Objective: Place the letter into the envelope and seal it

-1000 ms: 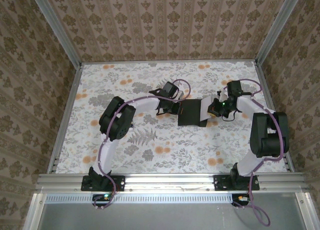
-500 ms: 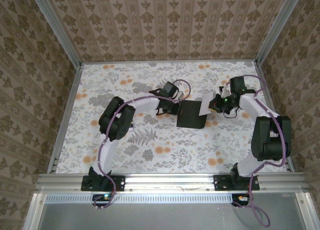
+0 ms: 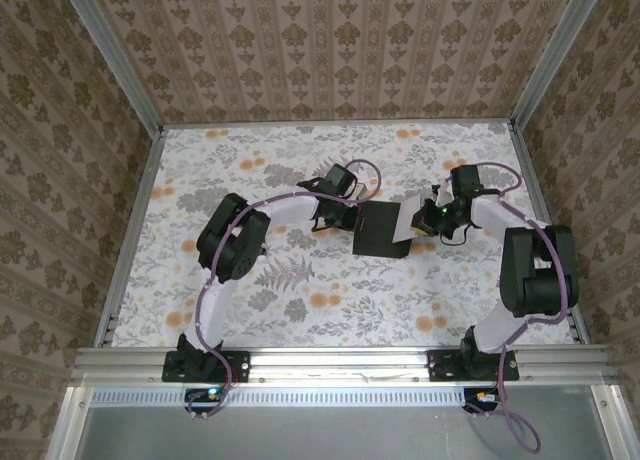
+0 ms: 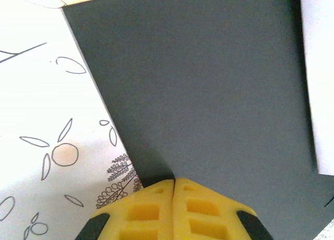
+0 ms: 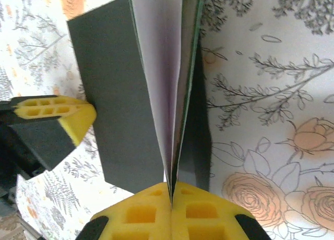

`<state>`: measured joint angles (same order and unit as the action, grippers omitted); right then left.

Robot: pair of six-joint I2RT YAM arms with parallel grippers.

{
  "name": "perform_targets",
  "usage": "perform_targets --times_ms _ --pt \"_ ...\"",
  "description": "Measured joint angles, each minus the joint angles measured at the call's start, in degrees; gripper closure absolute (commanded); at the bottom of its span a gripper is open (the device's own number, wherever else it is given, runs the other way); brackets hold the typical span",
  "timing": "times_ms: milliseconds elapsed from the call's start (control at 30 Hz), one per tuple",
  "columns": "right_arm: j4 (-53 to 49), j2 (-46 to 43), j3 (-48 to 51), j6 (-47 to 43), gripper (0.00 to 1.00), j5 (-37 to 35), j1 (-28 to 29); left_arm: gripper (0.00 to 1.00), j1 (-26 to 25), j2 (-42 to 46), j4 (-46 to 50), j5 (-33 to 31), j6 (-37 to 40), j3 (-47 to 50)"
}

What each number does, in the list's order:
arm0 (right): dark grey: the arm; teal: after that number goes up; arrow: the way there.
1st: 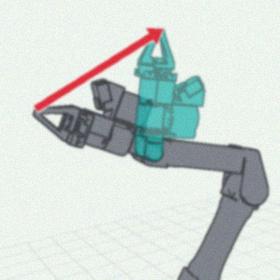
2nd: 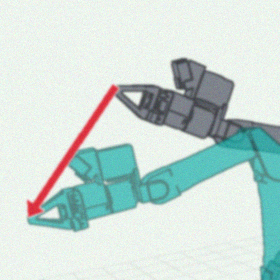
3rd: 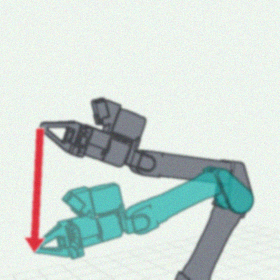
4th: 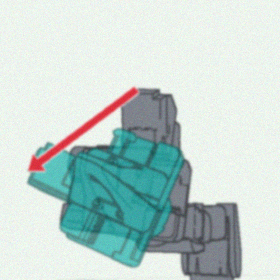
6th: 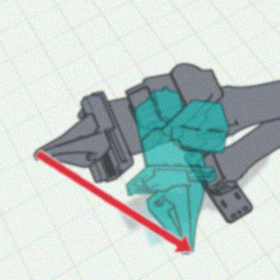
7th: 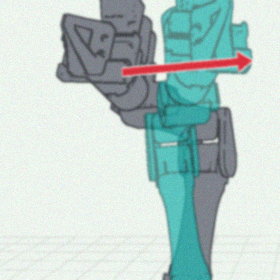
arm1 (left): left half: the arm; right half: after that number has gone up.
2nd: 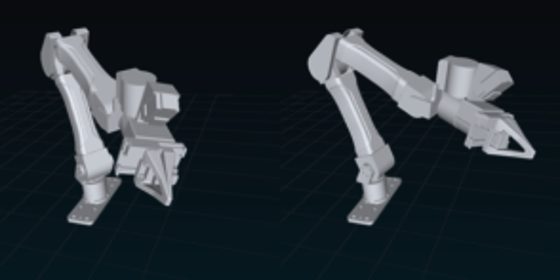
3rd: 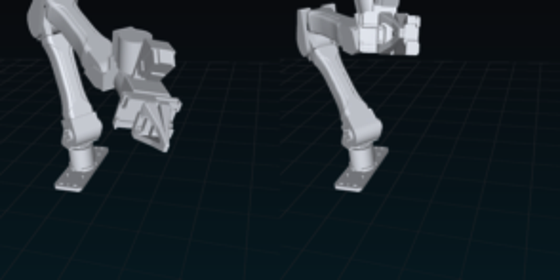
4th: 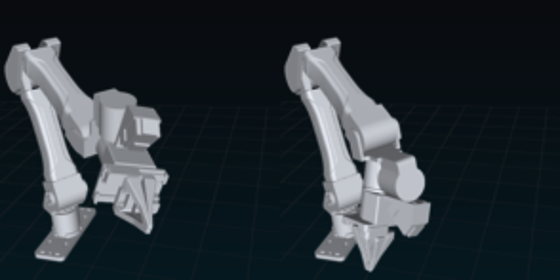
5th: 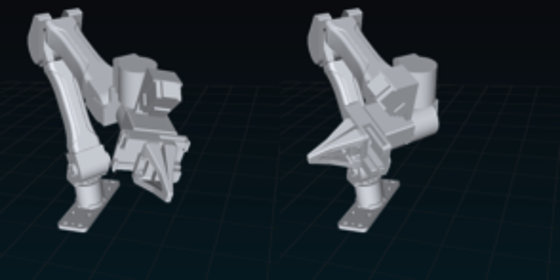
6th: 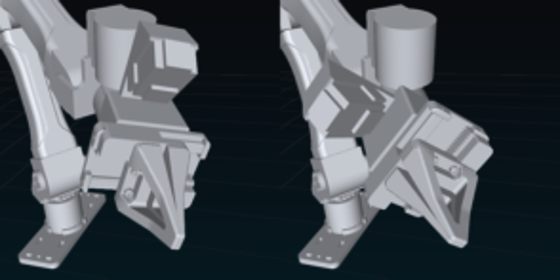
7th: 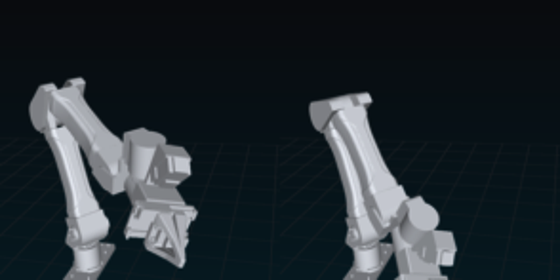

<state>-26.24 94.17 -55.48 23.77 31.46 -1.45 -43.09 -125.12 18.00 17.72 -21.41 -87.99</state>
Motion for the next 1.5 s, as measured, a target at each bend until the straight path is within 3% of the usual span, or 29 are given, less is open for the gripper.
perform_targets --times_ms 500,900,1500 --pt "2.62 0.09 3.08 -1.05 1.0 -5.79 1.36 1.0 0.0 0.02 -0.04 0.07 -0.98 0.11" --pt "6.82 0.09 4.5 0.94 1.0 -5.81 3.98 1.0 0.0 0.04 -0.2 0.26 -1.73 0.22" --pt "3.5 0.07 4.5 -1.77 1.0 -5.77 3.96 1.0 -0.02 0.04 -0.15 0.24 -2.14 0.22"
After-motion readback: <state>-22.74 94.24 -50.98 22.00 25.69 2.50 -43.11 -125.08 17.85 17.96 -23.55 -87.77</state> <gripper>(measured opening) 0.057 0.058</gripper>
